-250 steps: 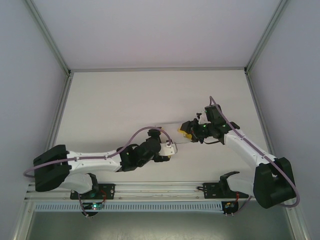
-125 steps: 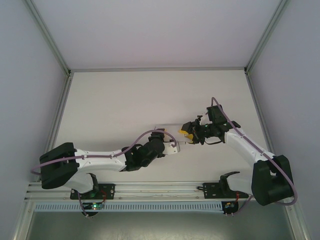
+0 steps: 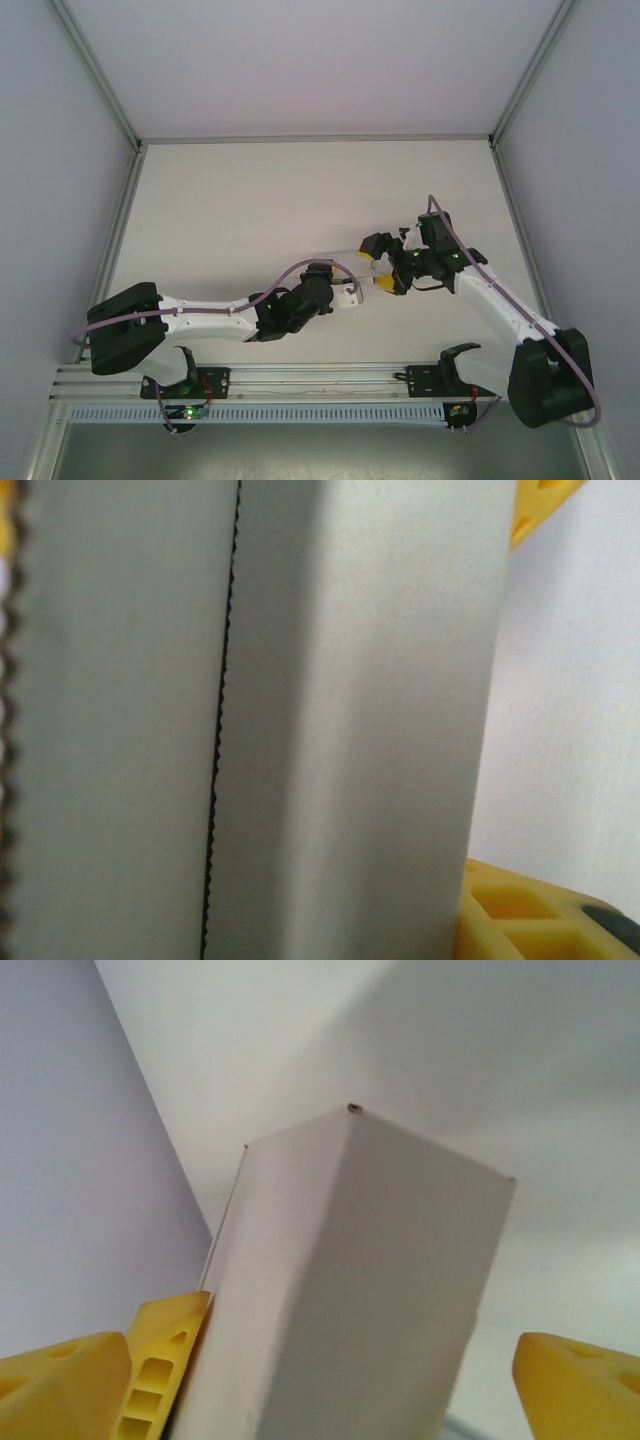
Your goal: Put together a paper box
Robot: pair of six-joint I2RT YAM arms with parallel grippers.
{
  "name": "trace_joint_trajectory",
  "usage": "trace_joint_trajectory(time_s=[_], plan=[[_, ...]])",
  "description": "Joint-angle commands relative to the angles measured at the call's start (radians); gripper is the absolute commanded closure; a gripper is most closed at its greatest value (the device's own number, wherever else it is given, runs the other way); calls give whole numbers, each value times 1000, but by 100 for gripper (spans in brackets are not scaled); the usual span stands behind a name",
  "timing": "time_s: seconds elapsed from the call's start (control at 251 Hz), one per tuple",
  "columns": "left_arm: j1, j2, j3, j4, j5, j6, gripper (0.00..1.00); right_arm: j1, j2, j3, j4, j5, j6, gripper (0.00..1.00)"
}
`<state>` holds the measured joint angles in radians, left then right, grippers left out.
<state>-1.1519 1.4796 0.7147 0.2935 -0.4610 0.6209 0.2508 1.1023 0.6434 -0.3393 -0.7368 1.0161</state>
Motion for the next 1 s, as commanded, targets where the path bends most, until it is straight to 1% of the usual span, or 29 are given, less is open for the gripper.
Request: trace_joint_trajectory(time_s=[0.0,0.036,0.128,0.164,0.235,0.327,0.351,0.403,0.471,0.507,0.551,0.658,0.746,0.826,0.998], plan=[[10,-25,40,-87,18,-76,66,-9,-137,-81,80,244,-19,1],[19,-43,42,-132,37,-97,66,-12,-180,-96,77,288,-16,2],[56,-97,59,-278,148,-167,65,-25,-289,-101,62,317,-90,1],[77,-116,76,-357,228,-182,65,-27,-333,-107,73,341,-143,1],[110,-142,105,-467,336,-210,65,-29,-418,-158,190,366,-206,1],[142,-142,162,-672,466,-195,62,-28,-493,-268,436,352,-210,1],[149,-136,174,-715,494,-186,62,-27,-499,-274,452,344,-222,1],[160,-118,190,-775,536,-173,63,-25,-496,-253,431,305,-288,1],[167,-87,213,-807,541,-184,66,-16,-480,-221,383,264,-373,2],[176,-68,231,-829,567,-189,68,-10,-471,-215,383,237,-413,1],[186,-46,255,-863,593,-184,68,-3,-460,-209,384,197,-460,2],[203,8,313,-939,589,-185,67,31,-440,-203,385,99,-571,5],[220,39,328,-964,607,-172,67,74,-419,-202,363,102,-643,11],[234,61,328,-955,611,-165,66,136,-391,-196,327,124,-696,13],[263,88,326,-916,644,-172,65,236,-335,-190,280,189,-752,23]])
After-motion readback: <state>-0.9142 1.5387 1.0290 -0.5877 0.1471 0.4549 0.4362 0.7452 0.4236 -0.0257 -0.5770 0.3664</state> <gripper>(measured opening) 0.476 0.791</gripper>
